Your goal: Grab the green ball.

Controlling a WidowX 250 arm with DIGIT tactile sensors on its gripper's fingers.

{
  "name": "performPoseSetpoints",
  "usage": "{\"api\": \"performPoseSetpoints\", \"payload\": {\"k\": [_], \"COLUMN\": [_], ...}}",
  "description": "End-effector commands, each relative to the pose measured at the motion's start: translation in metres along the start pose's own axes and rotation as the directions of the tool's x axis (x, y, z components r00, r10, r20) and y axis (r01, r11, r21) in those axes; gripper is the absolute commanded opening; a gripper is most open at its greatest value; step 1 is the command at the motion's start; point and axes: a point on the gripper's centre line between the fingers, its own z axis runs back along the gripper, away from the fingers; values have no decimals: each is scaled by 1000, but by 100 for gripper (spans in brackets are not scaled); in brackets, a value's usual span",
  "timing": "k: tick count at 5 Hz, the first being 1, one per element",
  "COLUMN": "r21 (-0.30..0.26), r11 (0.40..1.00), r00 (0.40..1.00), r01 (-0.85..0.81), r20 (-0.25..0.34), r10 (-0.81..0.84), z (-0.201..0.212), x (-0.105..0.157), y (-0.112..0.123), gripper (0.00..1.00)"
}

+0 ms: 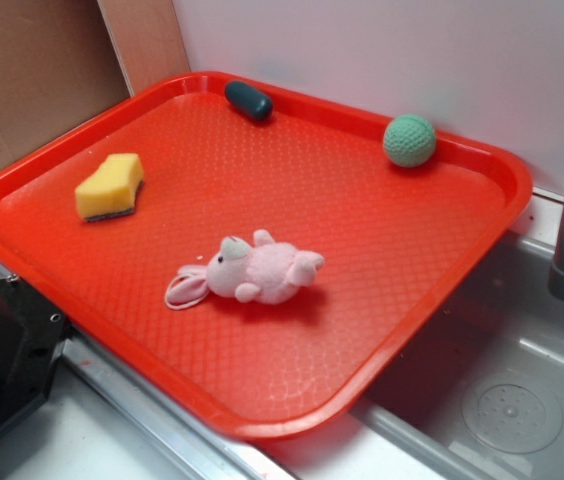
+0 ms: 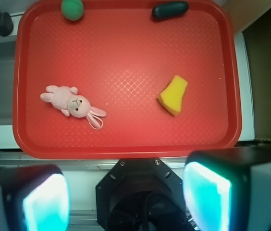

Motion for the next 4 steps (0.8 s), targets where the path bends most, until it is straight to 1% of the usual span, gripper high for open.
{"api": "performPoseSetpoints", "payload": {"k": [1,2,3,4], "r21": [0,14,37,18], "r11": [1000,999,995,991], "r00": [1000,996,986,972], "r01": [0,-44,-96,-132], "r20": [0,79,138,197], "r10": [0,43,90,126], "z": [0,-6,-18,-39], "x": [0,11,26,58], "y": [0,-6,-10,-14], "gripper": [100,100,100,100]}}
